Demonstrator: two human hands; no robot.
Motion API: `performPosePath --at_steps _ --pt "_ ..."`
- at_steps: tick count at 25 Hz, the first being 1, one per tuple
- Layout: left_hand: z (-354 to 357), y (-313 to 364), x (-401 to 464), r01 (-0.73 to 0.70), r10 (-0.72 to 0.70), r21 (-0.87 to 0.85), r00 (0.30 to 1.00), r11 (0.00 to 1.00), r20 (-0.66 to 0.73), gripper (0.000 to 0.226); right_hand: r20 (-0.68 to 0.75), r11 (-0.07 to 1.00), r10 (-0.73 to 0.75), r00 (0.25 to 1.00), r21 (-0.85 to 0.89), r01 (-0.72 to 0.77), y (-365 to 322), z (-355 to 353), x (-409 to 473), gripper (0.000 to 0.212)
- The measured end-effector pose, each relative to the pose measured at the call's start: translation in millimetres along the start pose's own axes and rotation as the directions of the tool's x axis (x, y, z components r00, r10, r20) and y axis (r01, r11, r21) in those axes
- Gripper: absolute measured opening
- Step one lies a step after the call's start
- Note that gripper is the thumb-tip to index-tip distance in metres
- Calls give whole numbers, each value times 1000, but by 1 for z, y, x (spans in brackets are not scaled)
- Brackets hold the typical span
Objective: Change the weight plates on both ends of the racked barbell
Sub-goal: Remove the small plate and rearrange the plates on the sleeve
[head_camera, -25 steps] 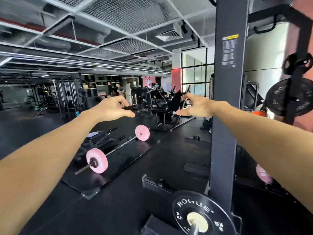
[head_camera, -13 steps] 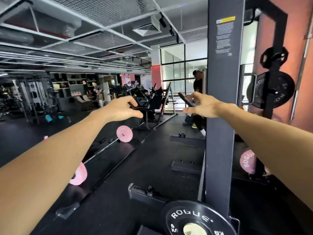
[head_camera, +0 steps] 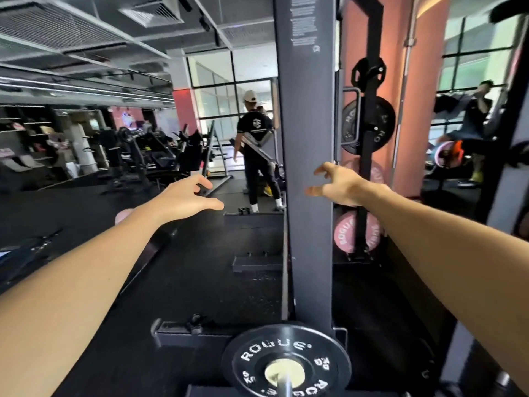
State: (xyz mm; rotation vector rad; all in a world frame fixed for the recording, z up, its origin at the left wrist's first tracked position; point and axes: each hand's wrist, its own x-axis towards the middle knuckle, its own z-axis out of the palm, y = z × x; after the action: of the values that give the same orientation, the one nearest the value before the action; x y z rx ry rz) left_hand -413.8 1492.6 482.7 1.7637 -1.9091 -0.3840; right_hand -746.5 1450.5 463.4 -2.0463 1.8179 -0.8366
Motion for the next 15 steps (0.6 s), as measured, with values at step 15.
performPosePath --at_steps 15 --pt "245 -158 -91 135 -111 -68 955 989 274 60 191 964 256 948 -125 -235 151 221 -151 71"
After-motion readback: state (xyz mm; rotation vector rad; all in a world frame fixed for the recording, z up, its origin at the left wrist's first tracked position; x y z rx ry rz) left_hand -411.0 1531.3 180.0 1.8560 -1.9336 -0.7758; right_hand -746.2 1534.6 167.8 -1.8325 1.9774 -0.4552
